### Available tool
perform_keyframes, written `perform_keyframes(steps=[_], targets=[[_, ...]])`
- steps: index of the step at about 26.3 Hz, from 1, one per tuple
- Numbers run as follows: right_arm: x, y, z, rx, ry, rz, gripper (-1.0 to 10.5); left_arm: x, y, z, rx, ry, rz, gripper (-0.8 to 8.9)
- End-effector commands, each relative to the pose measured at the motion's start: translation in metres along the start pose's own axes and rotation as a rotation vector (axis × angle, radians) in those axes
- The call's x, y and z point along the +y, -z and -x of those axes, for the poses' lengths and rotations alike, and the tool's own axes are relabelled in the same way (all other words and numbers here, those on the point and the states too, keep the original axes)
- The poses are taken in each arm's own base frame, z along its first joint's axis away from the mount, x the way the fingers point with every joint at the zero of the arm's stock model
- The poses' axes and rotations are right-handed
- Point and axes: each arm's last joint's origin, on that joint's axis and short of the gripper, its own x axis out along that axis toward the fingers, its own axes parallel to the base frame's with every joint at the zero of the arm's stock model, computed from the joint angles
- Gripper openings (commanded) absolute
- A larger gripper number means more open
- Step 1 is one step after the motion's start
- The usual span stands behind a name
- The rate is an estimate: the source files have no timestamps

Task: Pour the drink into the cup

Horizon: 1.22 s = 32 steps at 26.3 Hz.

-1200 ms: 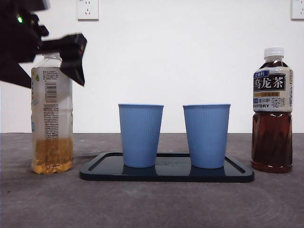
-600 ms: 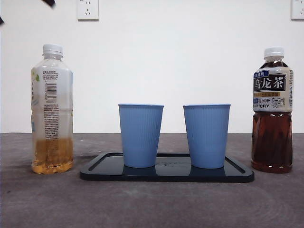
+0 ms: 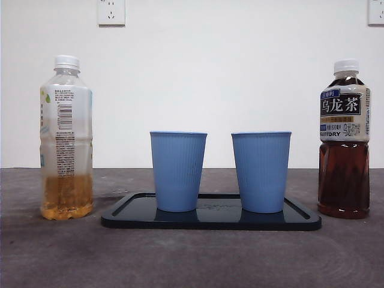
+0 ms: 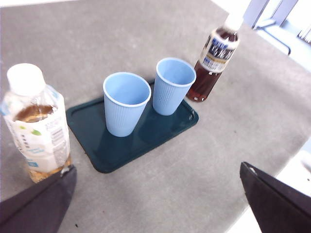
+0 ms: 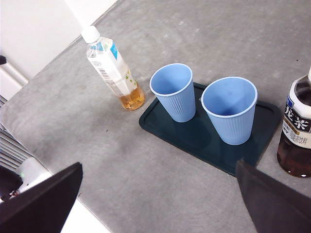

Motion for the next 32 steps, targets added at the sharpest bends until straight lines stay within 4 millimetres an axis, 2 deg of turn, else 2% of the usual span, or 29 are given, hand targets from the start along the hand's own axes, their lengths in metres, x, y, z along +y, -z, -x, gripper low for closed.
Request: perform_keyframes(steps=[1,2,3,4,6,7,8,26,30,32], targets=[[0.002,-0.004,0.002,-0.015,-0.009,0.023,5.0,-0.002,-0.004,0.004,-0.020,0.011,-0.021,5.61],[0.002,-0.004,0.002,-0.015,-0.009,0.023,5.0,-0.002,-0.004,0.004,-0.017,0.010,-0.020,5.50],[0.002,-0.004,0.002,-0.014,-0.009,0.022,4.8,-0.002,-0.003,0.004,-0.011,0.010,-0.019,4.84],[0.002,-0.004,0.002,-0.012,-0.008,0.019,3.8,-0.002,-0.003,0.004,-0.001,0.008,-0.018,3.33],[0.002,-0.003,0.002,-0.007,-0.007,0.020,0.9,-0.002,-0.001,0.003,0.013,0.007,-0.022,-0.14],[0.002,-0.003,0.002,-0.008,-0.007,0.024,-0.1,-0.001,-0.001,0.003,0.015,0.005,-0.023,0.35],[0.002,-0.004,0.002,-0.012,-0.008,0.029,0.2,-0.001,-0.001,0.003,0.014,0.003,-0.022,0.35],[0.002,-0.005,0.002,-0.024,-0.010,0.029,0.2,0.000,-0.001,0.003,-0.013,-0.010,-0.005,0.33],[0.002,-0.005,0.002,-0.024,-0.010,0.029,0.2,0.012,0.010,-0.007,-0.107,-0.082,0.015,0.33],[0.002,-0.005,0.002,-0.024,-0.010,0.029,0.2,0.023,0.024,-0.013,-0.193,-0.151,0.009,0.33]])
